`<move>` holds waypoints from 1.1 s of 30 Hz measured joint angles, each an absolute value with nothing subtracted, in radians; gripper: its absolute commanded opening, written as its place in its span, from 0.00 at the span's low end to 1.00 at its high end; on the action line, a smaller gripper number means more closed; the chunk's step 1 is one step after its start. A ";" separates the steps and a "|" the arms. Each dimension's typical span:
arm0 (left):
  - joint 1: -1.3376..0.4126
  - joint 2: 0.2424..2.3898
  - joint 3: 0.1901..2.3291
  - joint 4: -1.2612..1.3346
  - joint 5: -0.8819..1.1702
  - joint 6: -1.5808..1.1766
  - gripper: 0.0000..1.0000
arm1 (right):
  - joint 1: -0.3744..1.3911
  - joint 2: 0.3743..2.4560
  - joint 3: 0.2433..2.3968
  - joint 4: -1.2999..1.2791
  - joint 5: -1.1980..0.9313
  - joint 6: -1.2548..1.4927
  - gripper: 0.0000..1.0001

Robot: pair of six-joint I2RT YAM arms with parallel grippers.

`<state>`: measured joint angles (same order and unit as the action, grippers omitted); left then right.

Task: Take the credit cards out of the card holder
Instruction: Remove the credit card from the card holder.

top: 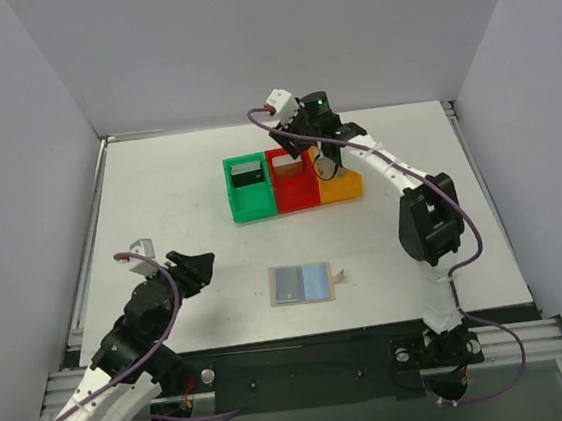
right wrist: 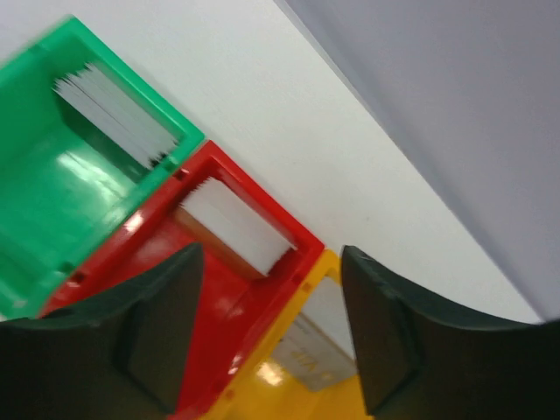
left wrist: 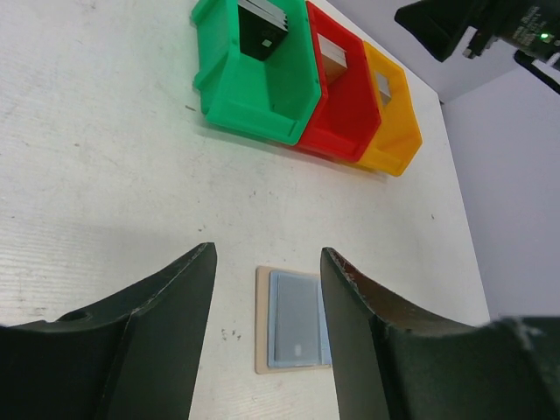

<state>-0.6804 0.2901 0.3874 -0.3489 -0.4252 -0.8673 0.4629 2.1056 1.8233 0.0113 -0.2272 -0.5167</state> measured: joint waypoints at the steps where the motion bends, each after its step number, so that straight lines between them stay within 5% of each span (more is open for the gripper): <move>1: -0.680 0.292 0.387 -0.349 -0.422 -0.863 0.77 | 0.474 2.063 1.786 0.011 -0.223 -0.476 0.77; 2: -0.680 0.296 0.389 -0.350 -0.419 -0.860 0.80 | 0.490 2.021 1.753 0.011 -0.218 -0.440 0.99; 16: -0.678 0.321 0.449 -0.403 -0.189 -0.870 0.89 | 0.813 1.308 1.098 -0.065 0.022 0.110 1.00; 24: -0.679 0.332 0.401 -0.442 -0.080 -0.927 0.90 | 0.979 1.203 0.987 -0.212 0.205 0.368 1.00; 33: -0.680 0.454 0.398 -0.487 -0.119 -0.966 0.97 | 0.969 1.121 0.819 -0.272 0.229 0.569 1.00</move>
